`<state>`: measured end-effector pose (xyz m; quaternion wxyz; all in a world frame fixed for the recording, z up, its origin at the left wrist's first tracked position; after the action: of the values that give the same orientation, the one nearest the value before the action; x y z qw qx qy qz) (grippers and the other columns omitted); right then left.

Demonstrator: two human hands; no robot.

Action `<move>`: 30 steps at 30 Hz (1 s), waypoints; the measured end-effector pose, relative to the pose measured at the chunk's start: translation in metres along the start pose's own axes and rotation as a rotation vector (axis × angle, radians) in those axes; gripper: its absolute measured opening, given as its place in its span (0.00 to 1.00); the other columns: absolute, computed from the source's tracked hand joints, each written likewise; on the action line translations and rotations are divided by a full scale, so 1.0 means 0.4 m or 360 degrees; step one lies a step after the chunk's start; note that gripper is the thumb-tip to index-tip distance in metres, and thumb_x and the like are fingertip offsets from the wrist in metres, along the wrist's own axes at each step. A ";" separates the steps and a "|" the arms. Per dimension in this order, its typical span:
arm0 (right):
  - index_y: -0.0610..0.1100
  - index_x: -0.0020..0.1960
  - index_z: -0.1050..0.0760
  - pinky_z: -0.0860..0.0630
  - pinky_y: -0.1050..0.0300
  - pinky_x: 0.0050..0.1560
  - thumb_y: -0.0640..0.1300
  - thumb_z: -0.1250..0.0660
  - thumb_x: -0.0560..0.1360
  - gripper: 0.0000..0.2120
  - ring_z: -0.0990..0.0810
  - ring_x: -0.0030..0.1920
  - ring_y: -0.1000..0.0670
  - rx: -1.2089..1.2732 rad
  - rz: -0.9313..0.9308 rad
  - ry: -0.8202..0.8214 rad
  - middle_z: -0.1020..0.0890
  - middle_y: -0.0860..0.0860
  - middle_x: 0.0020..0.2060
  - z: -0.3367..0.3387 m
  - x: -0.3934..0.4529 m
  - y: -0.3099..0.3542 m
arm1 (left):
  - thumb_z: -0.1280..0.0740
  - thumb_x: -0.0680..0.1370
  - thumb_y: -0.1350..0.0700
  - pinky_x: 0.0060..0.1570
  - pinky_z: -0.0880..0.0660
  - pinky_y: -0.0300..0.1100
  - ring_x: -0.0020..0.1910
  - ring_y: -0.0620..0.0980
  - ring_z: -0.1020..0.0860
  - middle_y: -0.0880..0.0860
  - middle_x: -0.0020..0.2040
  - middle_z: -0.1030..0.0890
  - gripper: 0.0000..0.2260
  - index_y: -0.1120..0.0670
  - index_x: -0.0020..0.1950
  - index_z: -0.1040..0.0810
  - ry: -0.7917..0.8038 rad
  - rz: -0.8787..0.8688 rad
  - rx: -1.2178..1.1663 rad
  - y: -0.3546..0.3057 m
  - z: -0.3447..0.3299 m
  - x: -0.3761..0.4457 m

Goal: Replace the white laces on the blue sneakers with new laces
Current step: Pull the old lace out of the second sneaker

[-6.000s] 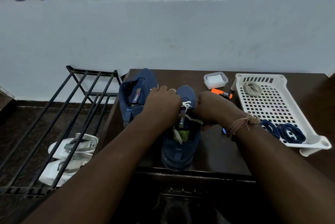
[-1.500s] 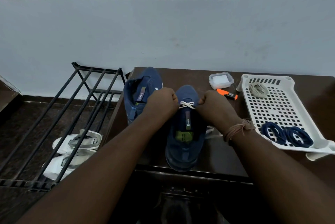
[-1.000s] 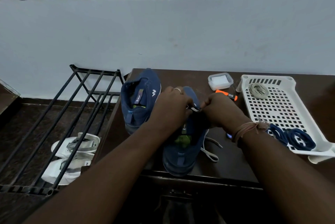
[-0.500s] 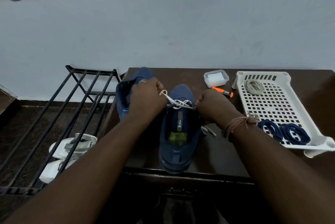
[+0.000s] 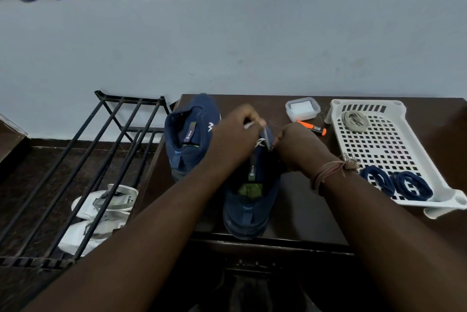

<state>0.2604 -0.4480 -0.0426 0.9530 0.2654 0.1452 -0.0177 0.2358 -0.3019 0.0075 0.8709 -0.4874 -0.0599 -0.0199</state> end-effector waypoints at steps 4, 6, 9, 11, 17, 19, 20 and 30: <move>0.42 0.50 0.24 0.27 0.52 0.45 0.44 0.37 0.77 0.06 0.25 0.44 0.44 0.0041 -0.0010 -0.0047 0.24 0.45 0.42 0.005 -0.008 -0.001 | 0.39 0.83 0.60 0.32 0.28 0.44 0.25 0.49 0.31 0.50 0.28 0.27 0.11 0.55 0.41 0.31 0.0000 0.0324 -0.1047 0.014 0.053 0.026; 0.40 0.44 0.25 0.21 0.49 0.47 0.43 0.36 0.75 0.06 0.21 0.43 0.41 0.0110 -0.0037 -0.0043 0.21 0.44 0.39 0.005 -0.005 -0.004 | 0.37 0.82 0.52 0.31 0.33 0.44 0.24 0.46 0.34 0.46 0.27 0.30 0.12 0.53 0.40 0.31 -0.0086 0.0330 -0.0735 0.037 0.085 0.034; 0.38 0.51 0.22 0.21 0.49 0.50 0.43 0.36 0.76 0.10 0.18 0.50 0.38 0.0109 -0.0057 -0.0024 0.18 0.41 0.47 0.002 -0.010 -0.002 | 0.30 0.76 0.41 0.36 0.26 0.42 0.34 0.42 0.23 0.42 0.35 0.21 0.11 0.47 0.43 0.22 -0.0023 0.0105 0.0144 0.025 0.100 0.041; 0.39 0.55 0.22 0.22 0.49 0.50 0.43 0.38 0.77 0.11 0.19 0.53 0.37 0.0042 -0.0050 -0.0040 0.19 0.40 0.51 0.002 -0.013 0.001 | 0.27 0.72 0.37 0.39 0.23 0.41 0.41 0.42 0.20 0.42 0.42 0.17 0.12 0.43 0.47 0.15 0.0369 -0.0083 0.0817 0.024 0.036 0.028; 0.39 0.56 0.22 0.22 0.48 0.51 0.44 0.39 0.78 0.12 0.19 0.54 0.37 -0.0022 -0.0053 -0.0058 0.18 0.39 0.53 0.005 -0.017 -0.003 | 0.29 0.76 0.47 0.34 0.32 0.40 0.32 0.47 0.26 0.50 0.33 0.25 0.15 0.48 0.30 0.22 0.0311 -0.0271 0.0859 0.002 -0.019 0.010; 0.39 0.57 0.23 0.22 0.47 0.51 0.43 0.40 0.78 0.12 0.19 0.54 0.36 -0.0024 -0.0038 -0.0074 0.19 0.39 0.53 0.010 -0.024 0.003 | 0.32 0.79 0.50 0.35 0.31 0.40 0.30 0.46 0.27 0.53 0.32 0.24 0.15 0.52 0.33 0.24 0.0237 -0.0014 0.0122 0.004 0.010 0.023; 0.38 0.57 0.23 0.22 0.47 0.51 0.43 0.40 0.78 0.12 0.19 0.54 0.36 -0.0019 -0.0029 -0.0076 0.19 0.38 0.53 0.010 -0.026 0.006 | 0.33 0.80 0.51 0.37 0.29 0.43 0.33 0.48 0.24 0.58 0.35 0.22 0.14 0.56 0.36 0.25 0.0209 0.0110 -0.0163 0.005 0.023 0.025; 0.41 0.58 0.25 0.30 0.56 0.45 0.36 0.37 0.76 0.11 0.22 0.52 0.42 -0.0266 0.0362 -0.0076 0.23 0.42 0.56 0.002 -0.068 0.097 | 0.36 0.78 0.48 0.33 0.36 0.43 0.29 0.48 0.30 0.49 0.30 0.29 0.15 0.56 0.37 0.32 -0.0392 0.0282 0.0328 0.061 0.195 0.047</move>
<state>0.2390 -0.4163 -0.0146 0.9708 0.1994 0.0926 0.0964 0.2499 -0.2222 0.0296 0.9007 -0.3976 -0.1246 0.1230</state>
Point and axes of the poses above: each hand's wrist, its own x-axis towards the middle knuckle, its own z-axis out of the back of the hand, y = z × x, the point moved 9 cm from there along x, towards the middle knuckle
